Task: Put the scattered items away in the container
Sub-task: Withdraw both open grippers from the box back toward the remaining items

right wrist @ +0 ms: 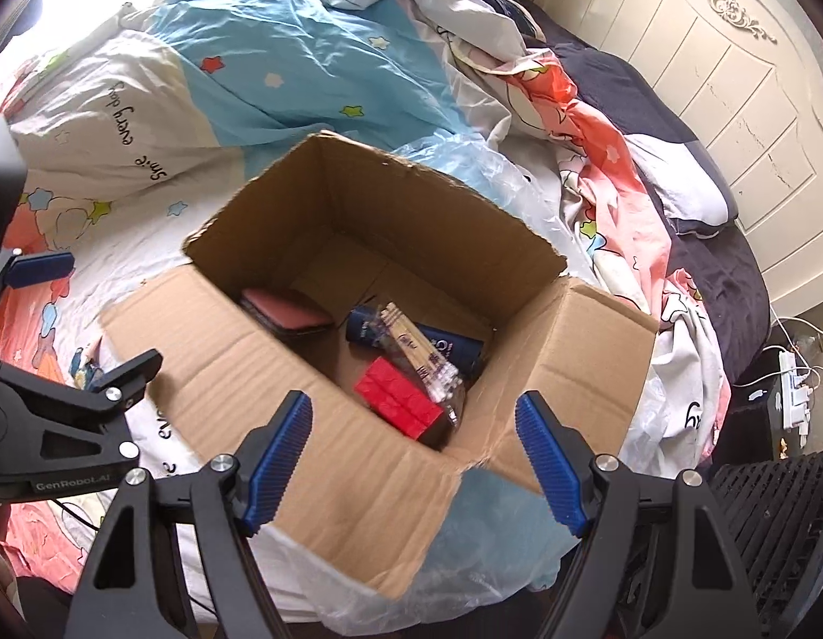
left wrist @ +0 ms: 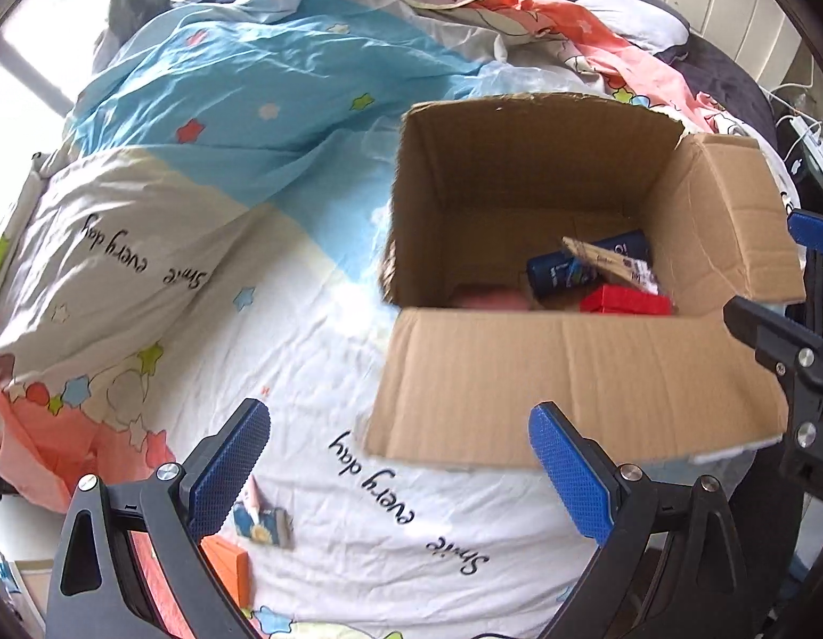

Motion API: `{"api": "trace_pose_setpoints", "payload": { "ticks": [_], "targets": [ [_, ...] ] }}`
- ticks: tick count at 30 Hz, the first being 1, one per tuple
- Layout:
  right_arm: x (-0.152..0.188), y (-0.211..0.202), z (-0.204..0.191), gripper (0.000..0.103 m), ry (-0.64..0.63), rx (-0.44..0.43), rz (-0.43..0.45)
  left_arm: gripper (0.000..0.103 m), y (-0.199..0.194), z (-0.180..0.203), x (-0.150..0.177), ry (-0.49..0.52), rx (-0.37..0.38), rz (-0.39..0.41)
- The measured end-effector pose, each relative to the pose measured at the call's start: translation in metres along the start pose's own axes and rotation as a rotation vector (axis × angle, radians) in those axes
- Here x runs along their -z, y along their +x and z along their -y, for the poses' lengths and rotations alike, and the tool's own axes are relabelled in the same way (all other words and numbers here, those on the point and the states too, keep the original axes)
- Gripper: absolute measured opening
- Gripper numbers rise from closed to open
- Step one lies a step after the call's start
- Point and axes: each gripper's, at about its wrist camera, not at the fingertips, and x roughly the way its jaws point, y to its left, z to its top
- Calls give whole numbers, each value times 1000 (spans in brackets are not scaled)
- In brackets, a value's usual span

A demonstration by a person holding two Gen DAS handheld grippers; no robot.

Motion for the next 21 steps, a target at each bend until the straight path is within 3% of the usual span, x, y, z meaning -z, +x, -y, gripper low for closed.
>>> {"api": "trace_pose_setpoints", "payload": {
  "ticks": [21],
  "targets": [
    [40,-34,-75,76,-82,-6,15,100,-33,-66,123,-181,-17,-5]
  ]
}}
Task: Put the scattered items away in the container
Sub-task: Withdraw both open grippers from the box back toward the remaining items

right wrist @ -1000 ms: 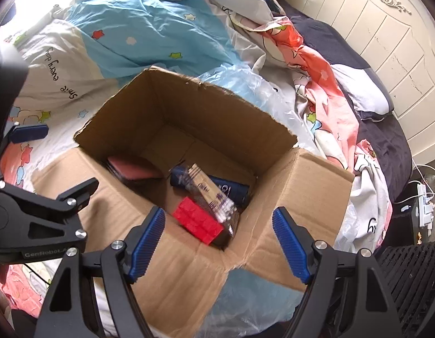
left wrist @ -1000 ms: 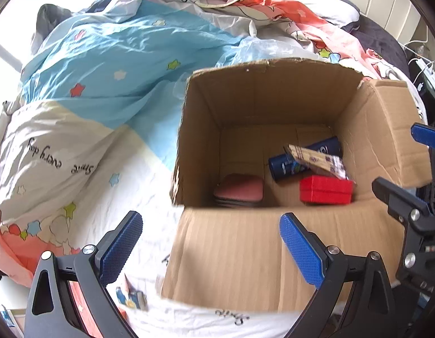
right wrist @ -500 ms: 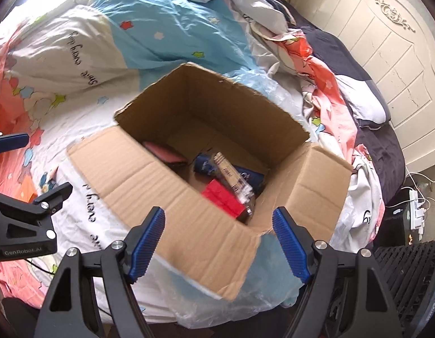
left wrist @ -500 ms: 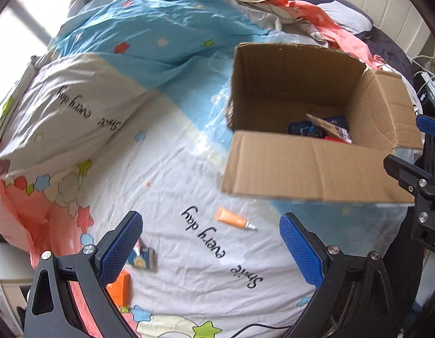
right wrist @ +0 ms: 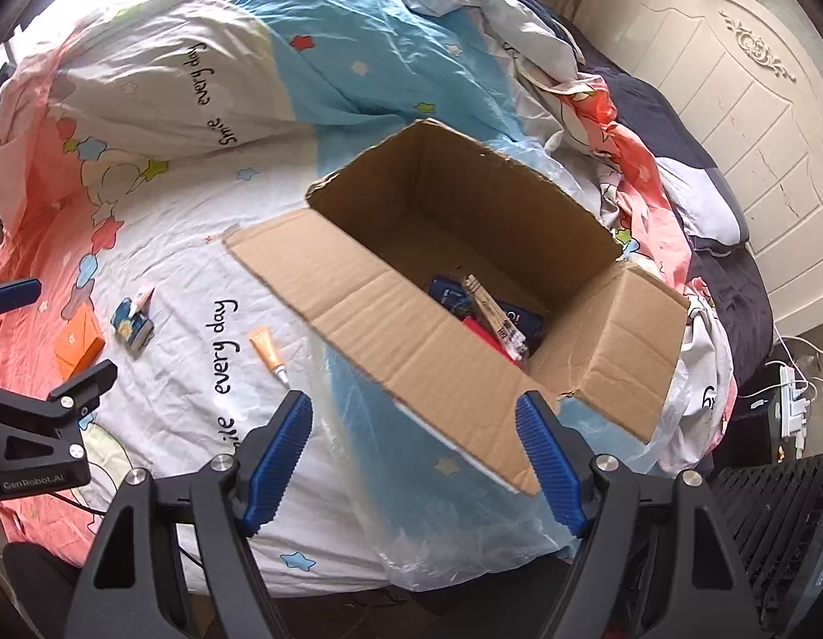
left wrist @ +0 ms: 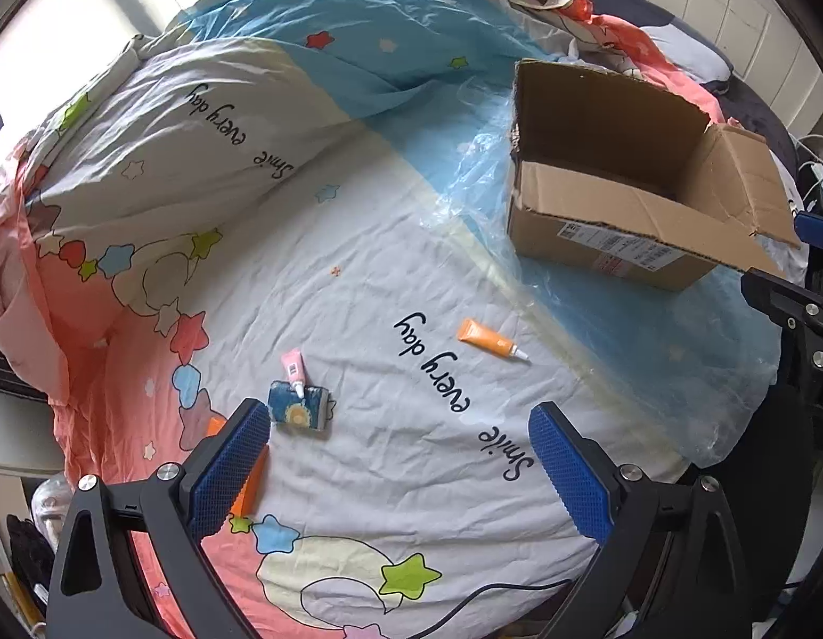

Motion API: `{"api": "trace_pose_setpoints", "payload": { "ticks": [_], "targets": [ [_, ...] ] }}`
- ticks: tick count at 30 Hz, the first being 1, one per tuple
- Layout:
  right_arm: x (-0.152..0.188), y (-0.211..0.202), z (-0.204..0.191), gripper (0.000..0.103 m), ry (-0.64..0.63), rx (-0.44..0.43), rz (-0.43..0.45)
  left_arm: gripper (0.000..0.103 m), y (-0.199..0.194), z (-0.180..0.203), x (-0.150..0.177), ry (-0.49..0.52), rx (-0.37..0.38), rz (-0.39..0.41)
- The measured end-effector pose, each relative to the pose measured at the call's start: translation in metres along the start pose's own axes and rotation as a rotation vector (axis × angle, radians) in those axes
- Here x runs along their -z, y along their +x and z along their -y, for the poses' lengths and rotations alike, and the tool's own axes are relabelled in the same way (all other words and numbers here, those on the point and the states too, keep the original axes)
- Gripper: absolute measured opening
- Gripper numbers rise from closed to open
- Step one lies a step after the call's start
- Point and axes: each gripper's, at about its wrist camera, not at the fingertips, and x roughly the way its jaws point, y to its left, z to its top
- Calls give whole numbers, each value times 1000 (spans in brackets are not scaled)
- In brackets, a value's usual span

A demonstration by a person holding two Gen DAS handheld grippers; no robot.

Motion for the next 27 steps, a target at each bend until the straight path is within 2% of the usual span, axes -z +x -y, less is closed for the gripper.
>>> {"api": "trace_pose_setpoints", "payload": {
  "ticks": [10,22,27],
  "targets": [
    [15,-8,-53,76,-82,-2,1,100,4,-46,56,-102,6,-21],
    [29,3,-115,76,-184,-14,-21,100,19,-96,110,-210,-1,-55],
    [31,4,-130,76,-182,-44,-26,100,25,-112,132,-266,-6,-62]
  ]
}}
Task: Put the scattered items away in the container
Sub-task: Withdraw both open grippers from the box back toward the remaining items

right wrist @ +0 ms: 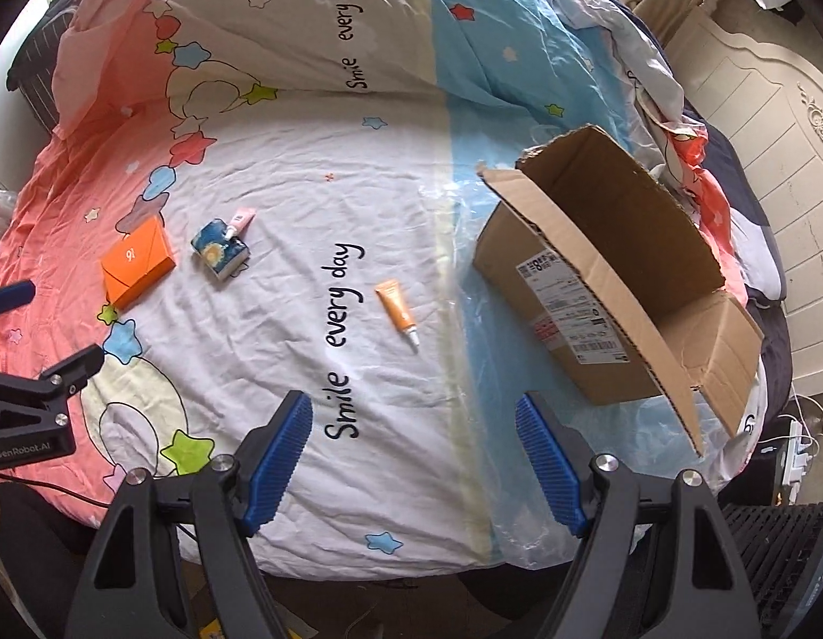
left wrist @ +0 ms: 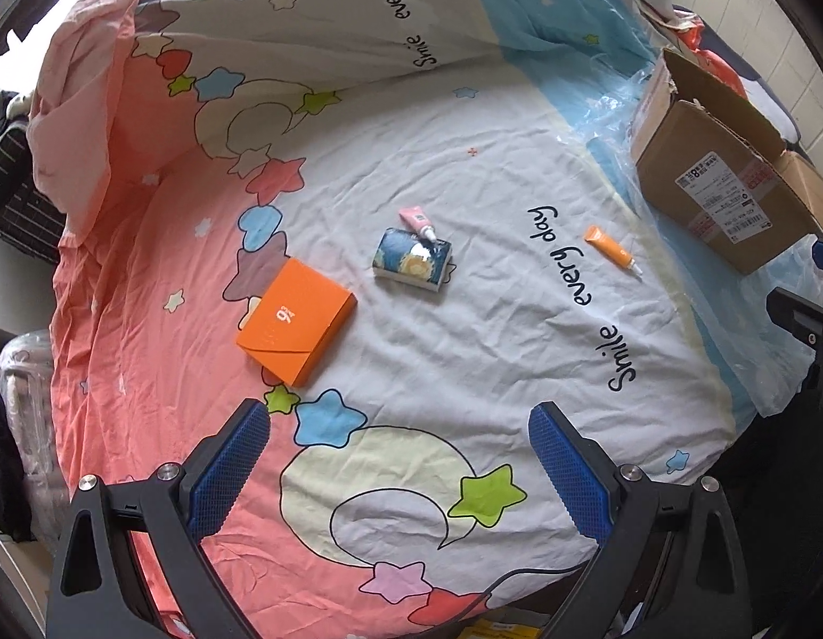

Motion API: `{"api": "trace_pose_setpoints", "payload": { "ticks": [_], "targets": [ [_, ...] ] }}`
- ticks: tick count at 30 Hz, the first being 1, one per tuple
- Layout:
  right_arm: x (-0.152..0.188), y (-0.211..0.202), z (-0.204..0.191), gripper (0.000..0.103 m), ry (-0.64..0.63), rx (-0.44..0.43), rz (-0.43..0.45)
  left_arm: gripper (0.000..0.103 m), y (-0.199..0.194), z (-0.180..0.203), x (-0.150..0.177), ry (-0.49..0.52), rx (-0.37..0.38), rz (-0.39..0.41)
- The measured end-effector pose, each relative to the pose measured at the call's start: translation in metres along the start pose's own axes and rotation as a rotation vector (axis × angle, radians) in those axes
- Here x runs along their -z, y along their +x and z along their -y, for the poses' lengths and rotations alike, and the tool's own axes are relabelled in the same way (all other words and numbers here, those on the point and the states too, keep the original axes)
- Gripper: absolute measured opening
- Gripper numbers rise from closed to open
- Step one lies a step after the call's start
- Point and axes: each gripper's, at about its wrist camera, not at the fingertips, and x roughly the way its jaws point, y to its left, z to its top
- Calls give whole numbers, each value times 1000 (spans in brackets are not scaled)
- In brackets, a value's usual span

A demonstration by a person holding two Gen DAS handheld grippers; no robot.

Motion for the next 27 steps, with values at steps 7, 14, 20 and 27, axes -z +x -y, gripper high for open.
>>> {"api": "trace_pose_setpoints", "payload": {
  "ticks": [7,14,20,27],
  "targets": [
    [4,0,-27,76,-38,-1,0,100,9,-27,32,-61,1,-16],
    [8,8,-55,76,-88,-7,9,100,18,-51,55,-114,-1,-27],
    [7,28,-66,76,-101,-51,-2,100,31,-60,59,-139,2,-36],
    [-7,59,-85,76,-121,-113,2,100,60,-67,53,-148,8,-61]
  ]
}}
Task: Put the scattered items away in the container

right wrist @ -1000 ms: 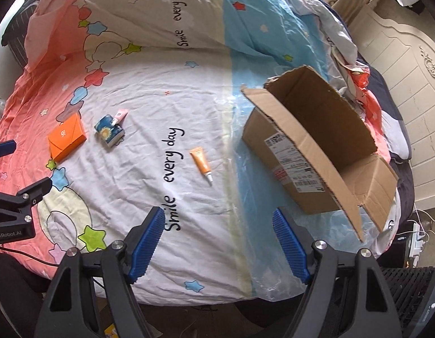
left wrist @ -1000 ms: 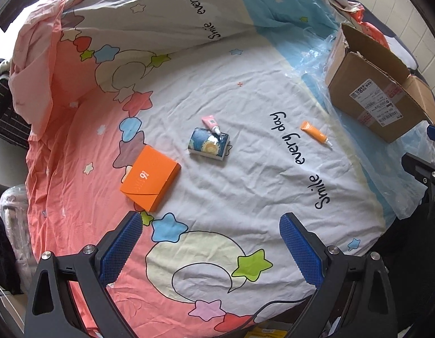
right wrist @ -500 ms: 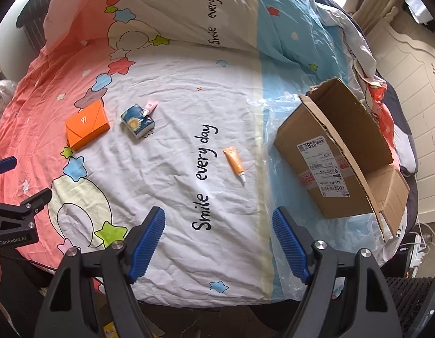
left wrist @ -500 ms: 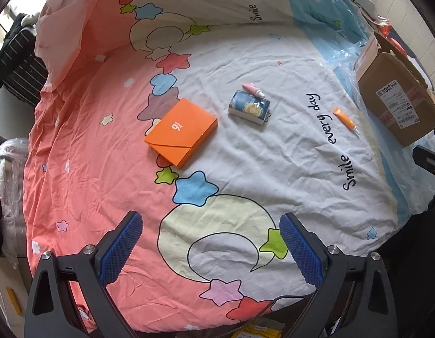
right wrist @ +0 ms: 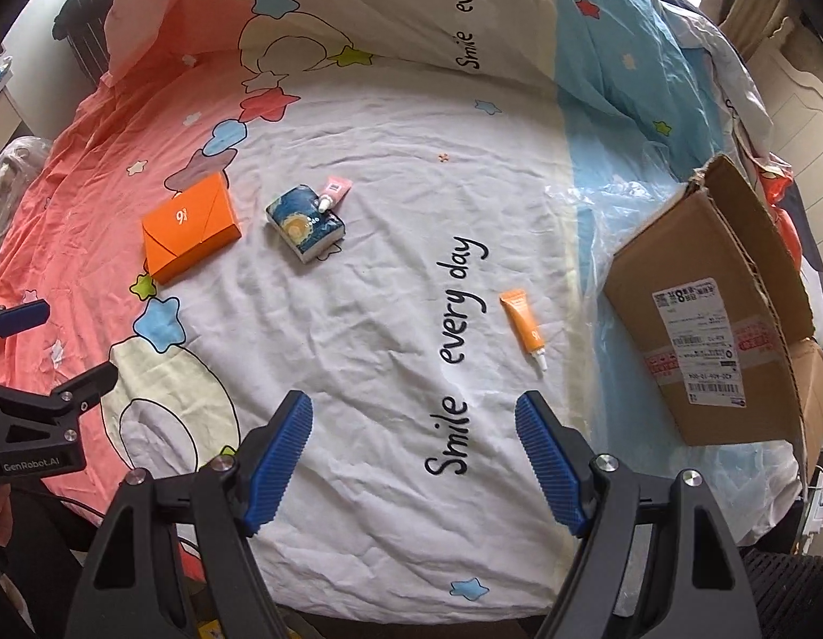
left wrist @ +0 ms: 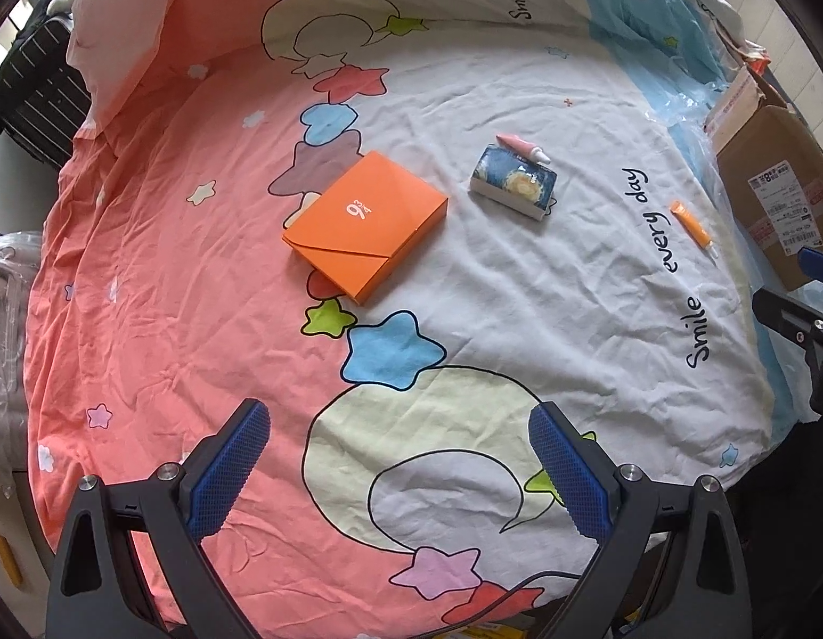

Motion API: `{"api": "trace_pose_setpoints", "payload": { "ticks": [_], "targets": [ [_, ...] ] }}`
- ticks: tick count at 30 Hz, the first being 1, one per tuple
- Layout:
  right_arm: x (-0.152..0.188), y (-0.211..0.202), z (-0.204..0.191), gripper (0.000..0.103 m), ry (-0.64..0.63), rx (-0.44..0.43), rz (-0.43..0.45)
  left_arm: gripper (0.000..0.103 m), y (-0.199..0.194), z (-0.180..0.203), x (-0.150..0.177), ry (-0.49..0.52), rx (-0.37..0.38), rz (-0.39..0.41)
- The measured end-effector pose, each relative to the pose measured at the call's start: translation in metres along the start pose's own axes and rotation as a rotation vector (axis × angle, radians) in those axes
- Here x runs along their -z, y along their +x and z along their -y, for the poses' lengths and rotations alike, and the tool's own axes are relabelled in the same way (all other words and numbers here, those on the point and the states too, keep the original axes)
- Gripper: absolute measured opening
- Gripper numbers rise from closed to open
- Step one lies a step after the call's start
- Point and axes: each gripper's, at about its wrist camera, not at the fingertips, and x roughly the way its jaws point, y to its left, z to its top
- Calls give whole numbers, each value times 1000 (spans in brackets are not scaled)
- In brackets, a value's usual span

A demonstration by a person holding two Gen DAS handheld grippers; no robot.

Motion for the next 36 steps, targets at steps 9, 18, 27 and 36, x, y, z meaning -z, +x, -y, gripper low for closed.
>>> {"api": "trace_pose_setpoints", "payload": {
  "ticks": [9,18,27,36],
  "targets": [
    [-38,38,-37,76,-137,-44,35,100,37,-14,-22,48,-21,0],
    [-71,76,-41,76,-180,-54,11,100,59,-4,-43,112,47,30],
    [-77,84,9,76,-112,-14,-3,100,54,51,-89,250,98,116],
    [-78,84,43,76,-66,-18,-1,100,61,85,-112,269,122,137]
  ]
}}
